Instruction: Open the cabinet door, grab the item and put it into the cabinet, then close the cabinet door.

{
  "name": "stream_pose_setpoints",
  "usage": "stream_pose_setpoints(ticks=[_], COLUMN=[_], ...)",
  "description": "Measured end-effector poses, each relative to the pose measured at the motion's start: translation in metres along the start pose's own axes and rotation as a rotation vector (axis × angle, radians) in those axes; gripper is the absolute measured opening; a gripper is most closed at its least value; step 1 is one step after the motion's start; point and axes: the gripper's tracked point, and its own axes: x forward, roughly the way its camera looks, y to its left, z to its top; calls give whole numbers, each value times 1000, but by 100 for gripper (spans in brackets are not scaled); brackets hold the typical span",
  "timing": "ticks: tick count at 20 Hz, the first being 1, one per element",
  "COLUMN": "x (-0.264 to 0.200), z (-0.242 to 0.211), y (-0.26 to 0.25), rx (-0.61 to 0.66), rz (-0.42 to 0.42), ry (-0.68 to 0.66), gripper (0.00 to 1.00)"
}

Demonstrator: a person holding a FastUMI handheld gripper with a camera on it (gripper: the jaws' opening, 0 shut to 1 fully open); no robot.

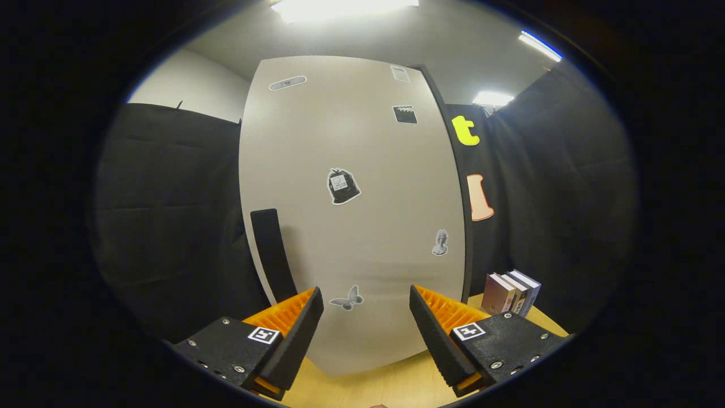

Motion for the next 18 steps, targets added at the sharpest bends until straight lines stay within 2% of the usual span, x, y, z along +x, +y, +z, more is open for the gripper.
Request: stream_pose_setpoints(ticks=[6,11,18], x=[-13,-41,-78], z=[4,4,-21], y=[-5,-27,-42], rx=[-11,-93,-139], rz=[5,-82,-147], ry=[-36,-108,-154], gripper=[95,95,95])
